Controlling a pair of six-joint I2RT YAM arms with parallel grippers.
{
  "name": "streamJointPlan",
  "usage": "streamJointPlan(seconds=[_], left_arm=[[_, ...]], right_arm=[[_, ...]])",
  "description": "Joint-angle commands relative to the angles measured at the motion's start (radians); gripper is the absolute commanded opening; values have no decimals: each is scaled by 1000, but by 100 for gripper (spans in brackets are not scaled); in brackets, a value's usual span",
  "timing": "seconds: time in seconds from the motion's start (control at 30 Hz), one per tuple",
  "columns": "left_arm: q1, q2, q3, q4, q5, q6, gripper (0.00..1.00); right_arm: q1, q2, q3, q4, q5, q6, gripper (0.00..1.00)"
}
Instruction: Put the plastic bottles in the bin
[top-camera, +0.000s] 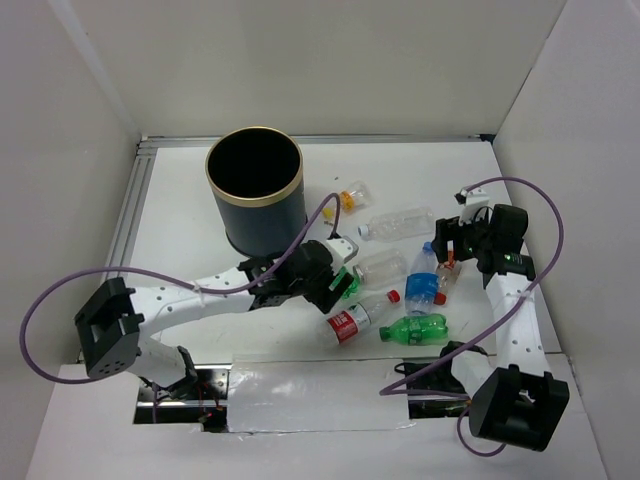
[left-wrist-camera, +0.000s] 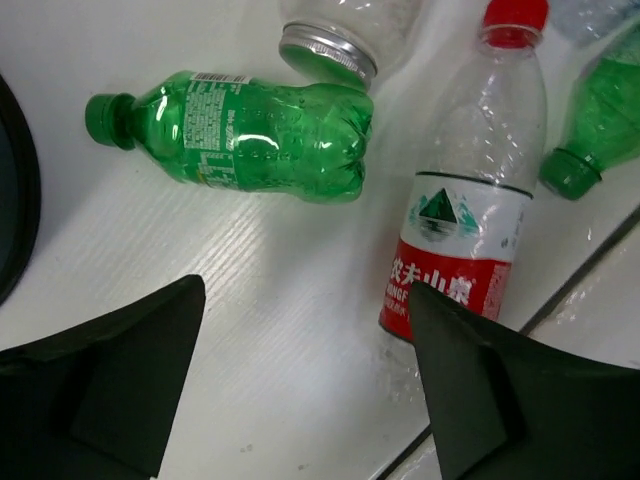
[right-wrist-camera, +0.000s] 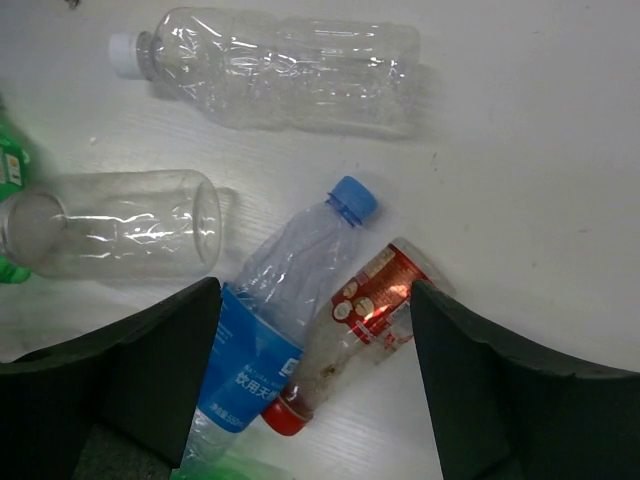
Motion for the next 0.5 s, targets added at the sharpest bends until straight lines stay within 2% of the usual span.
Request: streamJointPlan(seconds=[0.0,0.03,0.07,0.1,0.13,0.2,0.3,0.4,0.47], left_arm=[[-3,72,58,26,-73,-61,98],[12,96,77,26,-88,-99,100],[38,135,119,-78,-79,-244,100],[95,176,234,-157,-52,-318,98],[109,249,287,-232,-52,-399,98],[109,288,371,-349,-52,-556,100],[109,316,371,-366,-66,-786,100],[175,391,351,-357,63,-944,100],[175,449,409,-409,94,-989,100]], right_arm=[[-10,27,18,-8,-64,7,84],[-10,39,18,-8,-64,7,85],[-10,39,27,-8,-73,18,85],[-10,51,39,-8,-84,18,85],[-10,60,39,-17,-84,18,85],[-10,60,48,-17,-84,18,85],[-10,60,39,-17,-95,27,85],[-10,51,28,-8,-106,27,85],[-10,41,28,-8,-106,27,85]])
